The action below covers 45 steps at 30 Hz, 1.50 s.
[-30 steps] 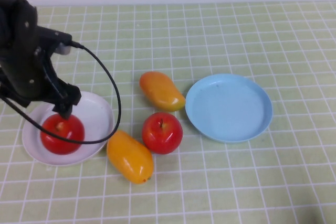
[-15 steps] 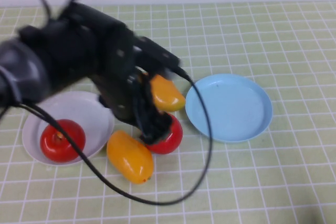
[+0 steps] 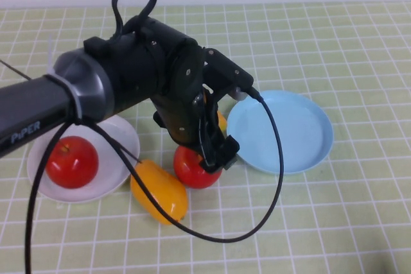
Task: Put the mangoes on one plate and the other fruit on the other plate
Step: Put one type of fruit in the left plate
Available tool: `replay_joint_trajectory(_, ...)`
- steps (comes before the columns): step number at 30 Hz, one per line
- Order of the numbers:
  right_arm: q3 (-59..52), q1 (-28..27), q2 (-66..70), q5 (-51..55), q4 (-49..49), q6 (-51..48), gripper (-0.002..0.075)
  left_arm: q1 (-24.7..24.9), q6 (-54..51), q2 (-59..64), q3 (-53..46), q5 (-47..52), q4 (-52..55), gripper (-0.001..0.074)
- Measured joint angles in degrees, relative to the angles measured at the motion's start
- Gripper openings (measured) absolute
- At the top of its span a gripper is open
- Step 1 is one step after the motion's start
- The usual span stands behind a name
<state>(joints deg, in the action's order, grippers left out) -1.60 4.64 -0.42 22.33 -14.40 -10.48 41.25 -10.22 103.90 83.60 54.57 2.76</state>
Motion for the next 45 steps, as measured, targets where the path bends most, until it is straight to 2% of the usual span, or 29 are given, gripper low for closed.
replay_joint_trajectory(20,0.0,0.0,0.0,0.0,0.0,0.0,-0.0016,-1.94,0.0,5.43,0.69,-3.01,1.39,0.0668)
replay_joint_trajectory(22,0.0,0.0,0.0,0.0,0.0,0.0,-0.0016,-1.94,0.0,5.43,0.69,-3.01,1.39,0.0653)
replay_joint_trajectory(25,0.0,0.0,0.0,0.0,0.0,0.0,-0.0016,-1.94,0.0,5.43,0.69,-3.01,1.39,0.058)
replay_joint_trajectory(29,0.0,0.0,0.0,0.0,0.0,0.0,-0.0016,-1.94,-0.08,5.46,0.78,-2.91,1.78,0.0581)
replay_joint_trajectory(37,0.0,0.0,0.0,0.0,-0.65,0.0,-0.0016,-2.16,1.05,3.08,6.92,5.89,6.32,0.0581)
replay_joint_trajectory(40,0.0,0.0,0.0,0.0,-1.6,0.0,-0.0017,-3.72,2.93,1.92,9.99,9.58,6.94,0.0581)
replay_joint_trajectory(45,0.0,0.0,0.0,0.09,-2.0,0.0,-0.0016,-9.94,6.11,2.06,10.52,12.39,7.45,0.0581)
